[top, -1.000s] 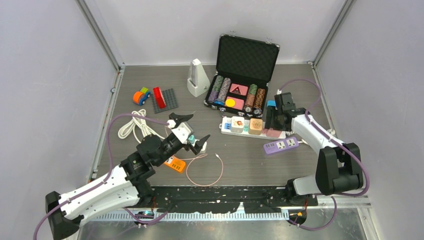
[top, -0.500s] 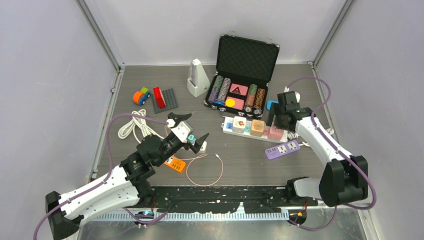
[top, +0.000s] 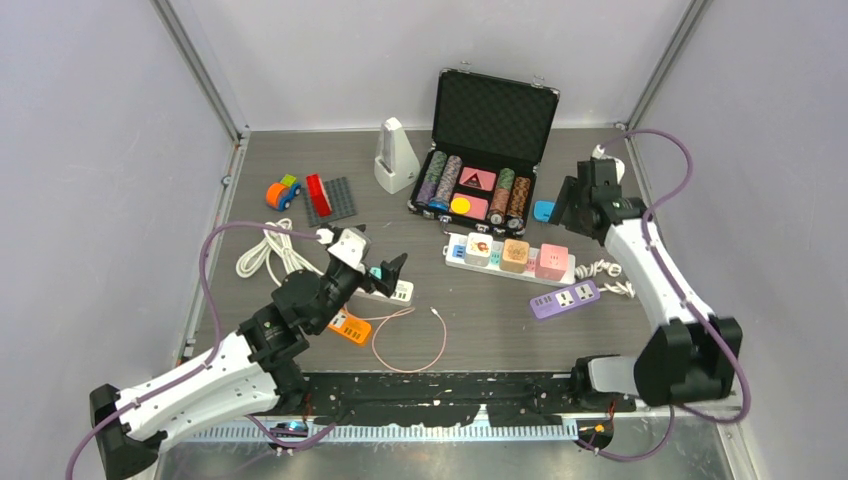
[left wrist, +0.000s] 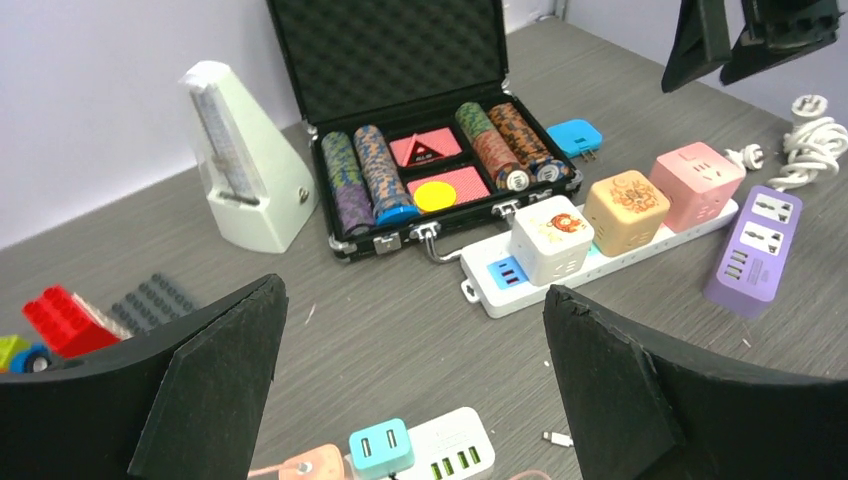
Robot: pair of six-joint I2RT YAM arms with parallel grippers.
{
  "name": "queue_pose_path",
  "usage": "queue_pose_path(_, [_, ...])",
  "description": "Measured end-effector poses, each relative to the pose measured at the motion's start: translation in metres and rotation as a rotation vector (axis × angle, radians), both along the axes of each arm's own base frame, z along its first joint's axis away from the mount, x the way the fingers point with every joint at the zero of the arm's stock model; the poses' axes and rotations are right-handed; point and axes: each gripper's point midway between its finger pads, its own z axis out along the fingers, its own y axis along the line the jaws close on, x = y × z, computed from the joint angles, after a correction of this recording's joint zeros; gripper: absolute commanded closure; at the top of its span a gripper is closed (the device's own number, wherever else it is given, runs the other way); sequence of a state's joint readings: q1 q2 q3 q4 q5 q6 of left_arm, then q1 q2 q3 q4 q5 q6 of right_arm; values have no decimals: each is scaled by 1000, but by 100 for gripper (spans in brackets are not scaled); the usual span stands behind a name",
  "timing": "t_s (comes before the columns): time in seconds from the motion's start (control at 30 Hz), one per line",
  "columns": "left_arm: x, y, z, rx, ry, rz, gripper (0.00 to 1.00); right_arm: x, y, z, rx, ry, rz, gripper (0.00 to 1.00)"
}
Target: Insert the plug
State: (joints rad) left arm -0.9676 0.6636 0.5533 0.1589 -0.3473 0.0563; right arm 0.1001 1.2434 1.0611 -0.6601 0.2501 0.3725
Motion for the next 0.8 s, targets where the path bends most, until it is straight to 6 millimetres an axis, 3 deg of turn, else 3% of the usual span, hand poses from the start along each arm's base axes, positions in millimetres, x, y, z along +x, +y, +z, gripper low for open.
queue_pose_path(0.13, [4, 5, 0, -21, 81, 58, 1, 32, 13, -27, 62, 85, 34, 36])
queue_pose_path(0.23, [6, 5, 10, -41, 122, 80, 0, 61, 22, -49, 88, 139, 53, 24])
queue_pose_path(0.33, [7, 4, 11, -54, 149, 89, 1, 84, 24, -69, 84, 173, 63, 20])
queue_pose_path(0.5, [8, 1, -6, -24, 206, 98, 0, 98, 20, -87, 68, 210, 83, 20])
queue_pose_path(0.67, [10, 1, -14, -3, 225, 108, 0, 122, 17, -95, 45, 219, 121, 30])
queue_pose_path(0.8, [12, 1, -15, 1, 229, 114, 0, 127, 15, -108, 34, 247, 147, 33])
